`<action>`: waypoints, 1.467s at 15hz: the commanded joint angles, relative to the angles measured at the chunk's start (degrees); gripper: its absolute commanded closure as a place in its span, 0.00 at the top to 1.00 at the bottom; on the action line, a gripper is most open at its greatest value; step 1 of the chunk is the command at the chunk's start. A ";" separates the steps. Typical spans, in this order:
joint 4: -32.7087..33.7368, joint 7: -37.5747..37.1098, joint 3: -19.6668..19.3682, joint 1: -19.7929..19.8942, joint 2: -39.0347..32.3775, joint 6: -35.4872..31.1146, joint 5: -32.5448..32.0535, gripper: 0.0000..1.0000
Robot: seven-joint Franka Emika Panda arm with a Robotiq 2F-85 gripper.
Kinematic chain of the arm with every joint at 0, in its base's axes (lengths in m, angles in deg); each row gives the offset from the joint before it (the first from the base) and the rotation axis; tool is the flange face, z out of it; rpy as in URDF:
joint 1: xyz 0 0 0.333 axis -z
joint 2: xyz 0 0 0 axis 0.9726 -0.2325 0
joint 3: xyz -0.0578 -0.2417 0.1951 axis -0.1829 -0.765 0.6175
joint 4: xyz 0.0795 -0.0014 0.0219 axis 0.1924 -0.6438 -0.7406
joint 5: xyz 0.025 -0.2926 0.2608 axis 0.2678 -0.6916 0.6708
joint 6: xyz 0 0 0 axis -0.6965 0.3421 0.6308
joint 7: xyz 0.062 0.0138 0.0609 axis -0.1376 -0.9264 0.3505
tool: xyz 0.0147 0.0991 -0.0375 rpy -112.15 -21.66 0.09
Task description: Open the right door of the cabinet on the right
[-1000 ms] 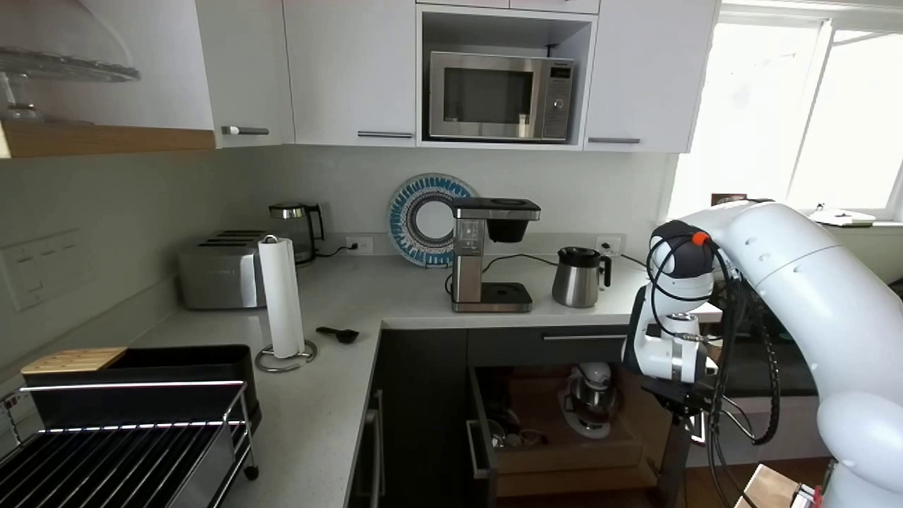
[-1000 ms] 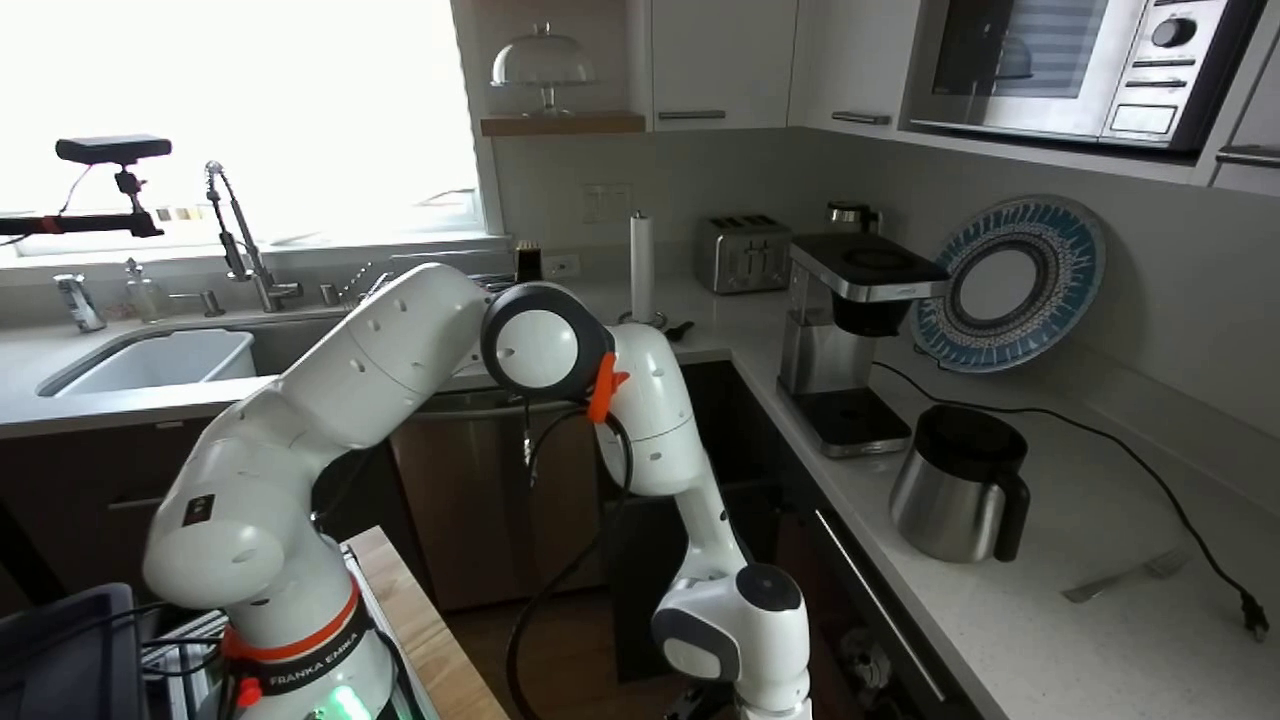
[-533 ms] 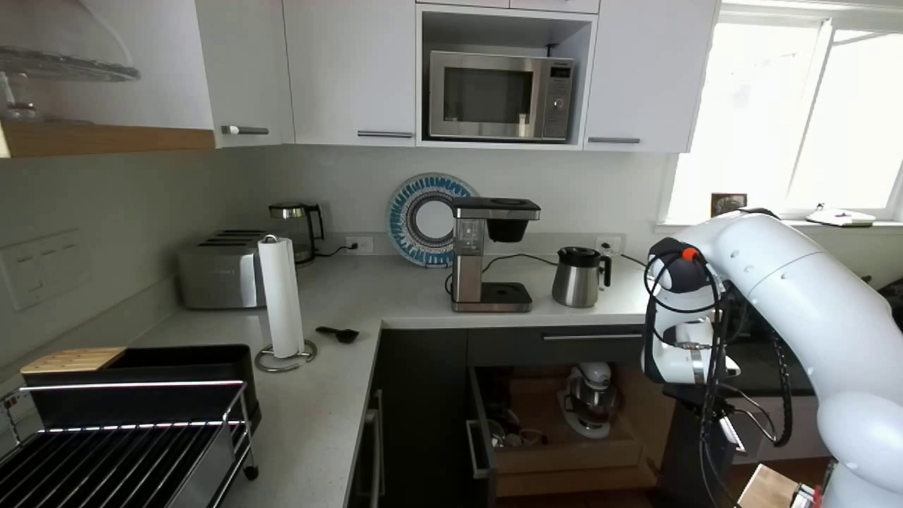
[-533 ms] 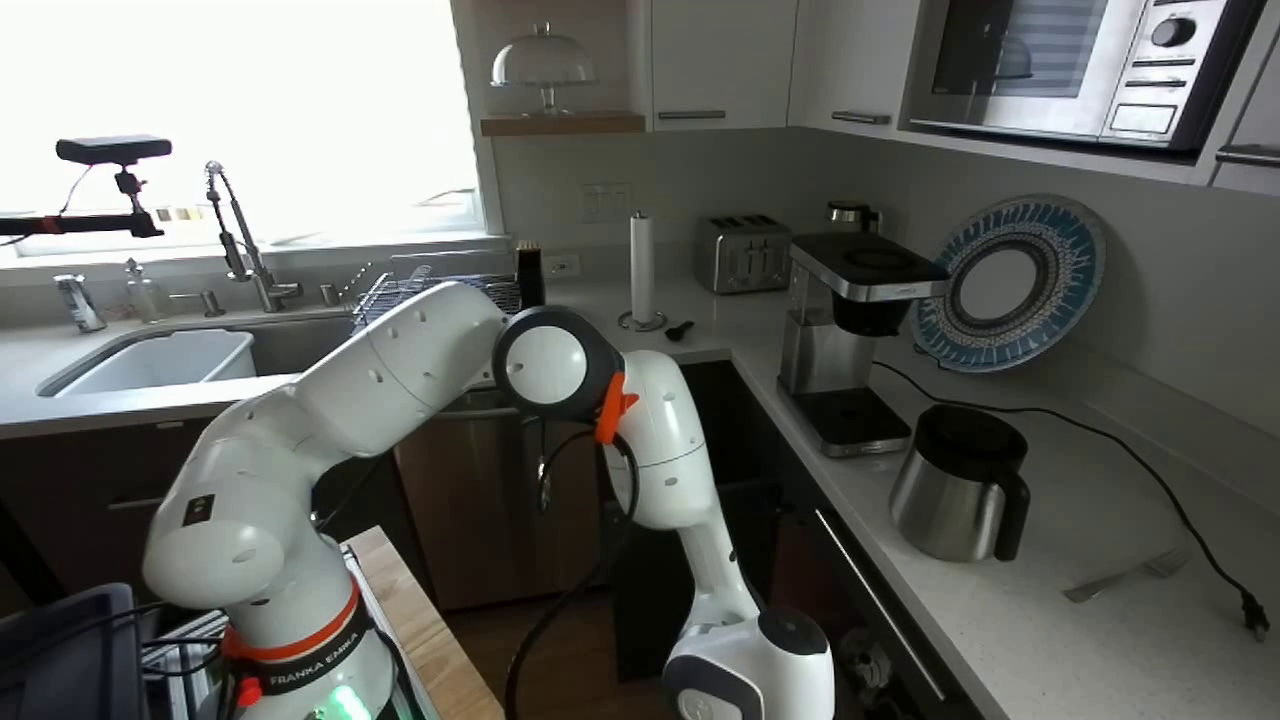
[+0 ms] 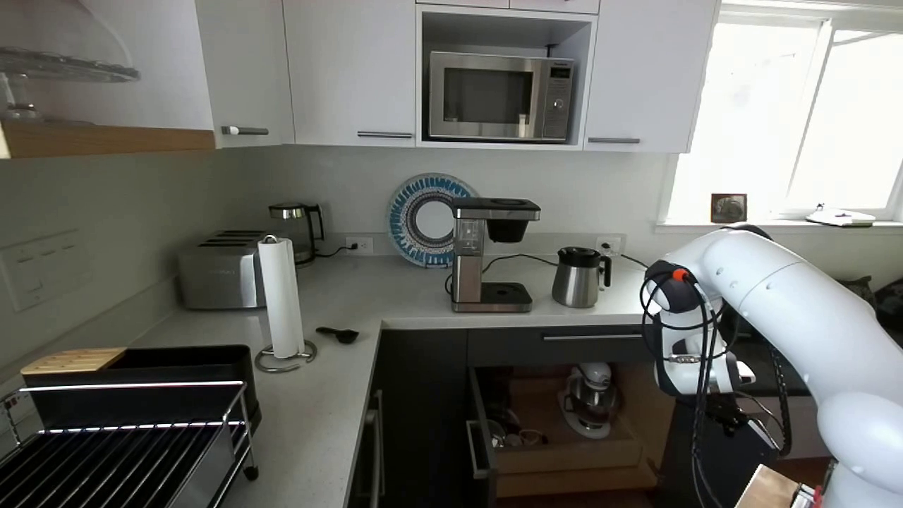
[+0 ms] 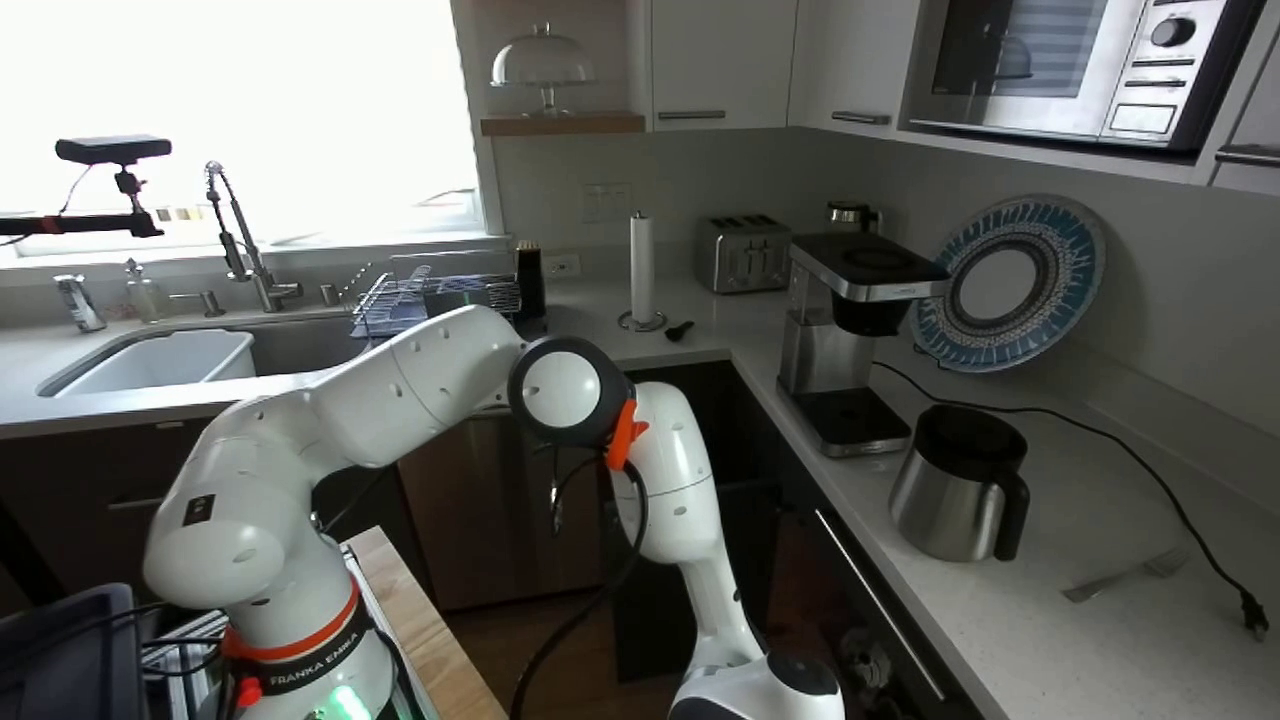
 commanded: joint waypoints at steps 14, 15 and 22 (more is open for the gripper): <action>3.62 -2.97 4.46 2.58 3.81 4.85 -1.90 0.00; 2.87 -0.85 6.10 3.31 5.96 5.53 -1.95 0.00; -8.90 18.35 14.05 5.33 21.99 -0.87 -2.97 0.27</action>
